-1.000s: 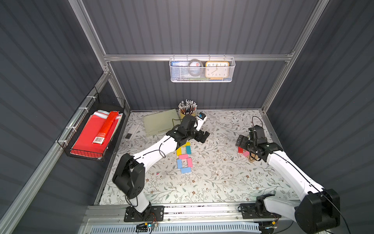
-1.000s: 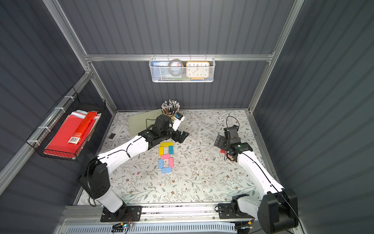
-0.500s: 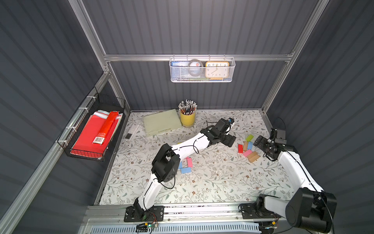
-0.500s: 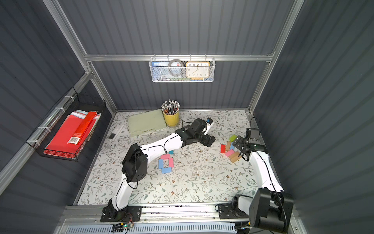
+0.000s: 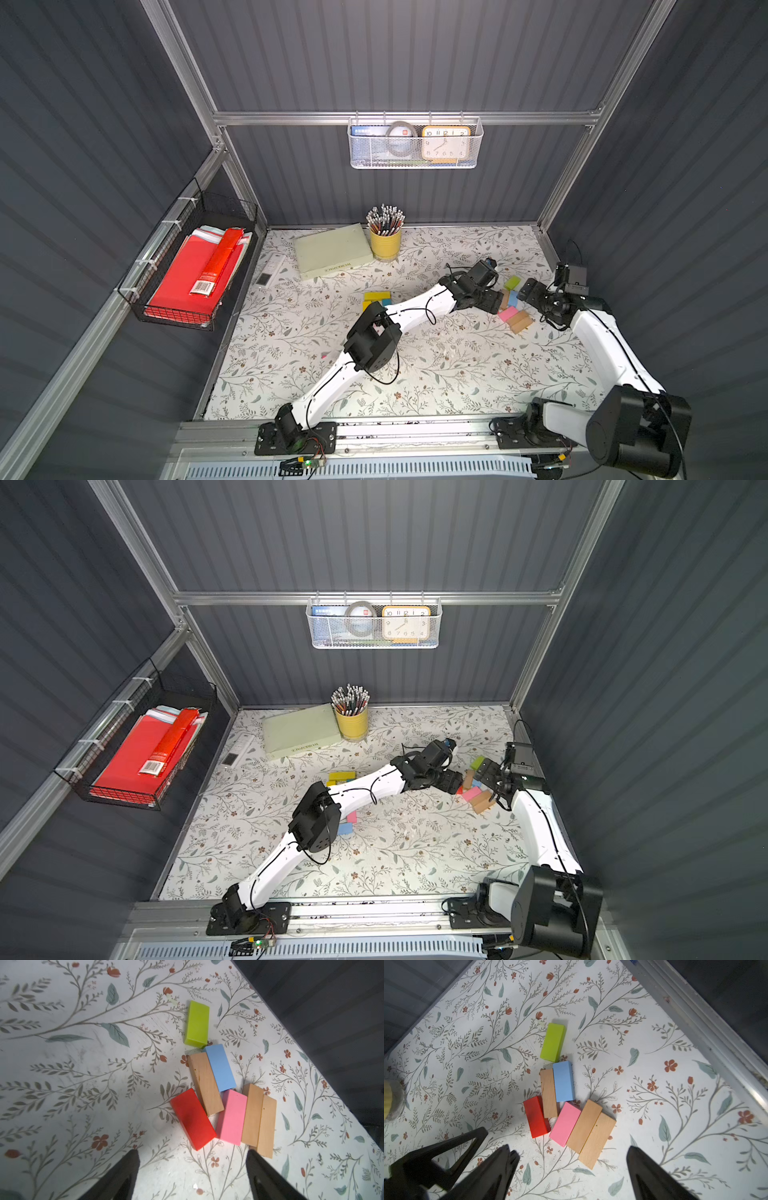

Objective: Assemble the number 8 with building blocks
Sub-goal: Move the building block to the center of the board.

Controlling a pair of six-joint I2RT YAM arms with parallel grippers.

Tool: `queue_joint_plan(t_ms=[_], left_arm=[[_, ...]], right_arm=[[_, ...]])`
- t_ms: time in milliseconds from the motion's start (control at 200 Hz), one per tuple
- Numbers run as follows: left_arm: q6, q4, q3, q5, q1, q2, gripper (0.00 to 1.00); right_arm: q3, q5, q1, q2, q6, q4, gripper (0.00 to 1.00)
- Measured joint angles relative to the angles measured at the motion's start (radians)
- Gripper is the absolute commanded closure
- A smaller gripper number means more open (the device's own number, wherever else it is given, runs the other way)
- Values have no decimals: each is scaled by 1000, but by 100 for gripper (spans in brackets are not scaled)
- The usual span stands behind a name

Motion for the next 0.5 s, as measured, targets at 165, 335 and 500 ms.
queue_joint_plan(t_ms=[165, 335, 500], left_arm=[[-26, 0, 6, -24, -13, 53, 17], [-44, 15, 55, -82, -24, 102, 17], [-48, 48, 58, -133, -40, 116, 18]], right_arm=[[2, -11, 0, 11, -13, 1, 9], [2, -20, 0, 58, -25, -2, 9], [2, -26, 0, 71, -39, -3, 9]])
